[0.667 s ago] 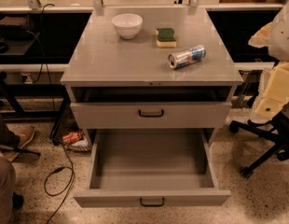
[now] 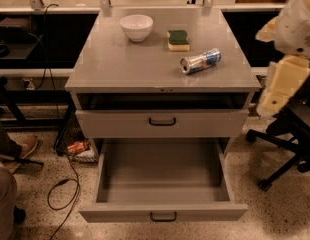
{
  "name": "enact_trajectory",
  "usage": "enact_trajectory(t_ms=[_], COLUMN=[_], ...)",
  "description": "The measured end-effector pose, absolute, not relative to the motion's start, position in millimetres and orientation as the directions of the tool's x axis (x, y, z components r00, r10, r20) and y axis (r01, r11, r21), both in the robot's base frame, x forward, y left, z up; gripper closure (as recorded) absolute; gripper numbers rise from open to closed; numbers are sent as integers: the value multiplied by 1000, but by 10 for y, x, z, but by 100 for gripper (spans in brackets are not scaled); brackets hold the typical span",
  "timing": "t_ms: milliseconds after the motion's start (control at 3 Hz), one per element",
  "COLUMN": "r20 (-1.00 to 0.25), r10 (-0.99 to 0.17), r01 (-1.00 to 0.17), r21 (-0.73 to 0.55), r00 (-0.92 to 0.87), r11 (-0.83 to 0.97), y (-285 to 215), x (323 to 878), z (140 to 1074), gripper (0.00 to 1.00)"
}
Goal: Place redbull can into middle drawer
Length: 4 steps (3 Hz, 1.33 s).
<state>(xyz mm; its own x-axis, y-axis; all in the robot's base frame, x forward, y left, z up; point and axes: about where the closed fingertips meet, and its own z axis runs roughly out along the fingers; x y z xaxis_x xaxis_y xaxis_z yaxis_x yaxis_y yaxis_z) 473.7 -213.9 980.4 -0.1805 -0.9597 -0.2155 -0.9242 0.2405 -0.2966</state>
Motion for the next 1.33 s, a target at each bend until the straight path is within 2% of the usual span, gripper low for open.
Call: enact_trajectory(t_ms=[667, 1000, 1333], r20=[-223, -223, -198], r10=[-969, -969, -978], r01=[-917, -917, -916], r21=[-355, -355, -377], r00=[-103, -103, -69], r11=[179, 179, 141], y=[-1951, -1950, -1966], x=[5870, 5870, 6135], z=[9539, 9539, 9425], gripper=[0, 0, 0])
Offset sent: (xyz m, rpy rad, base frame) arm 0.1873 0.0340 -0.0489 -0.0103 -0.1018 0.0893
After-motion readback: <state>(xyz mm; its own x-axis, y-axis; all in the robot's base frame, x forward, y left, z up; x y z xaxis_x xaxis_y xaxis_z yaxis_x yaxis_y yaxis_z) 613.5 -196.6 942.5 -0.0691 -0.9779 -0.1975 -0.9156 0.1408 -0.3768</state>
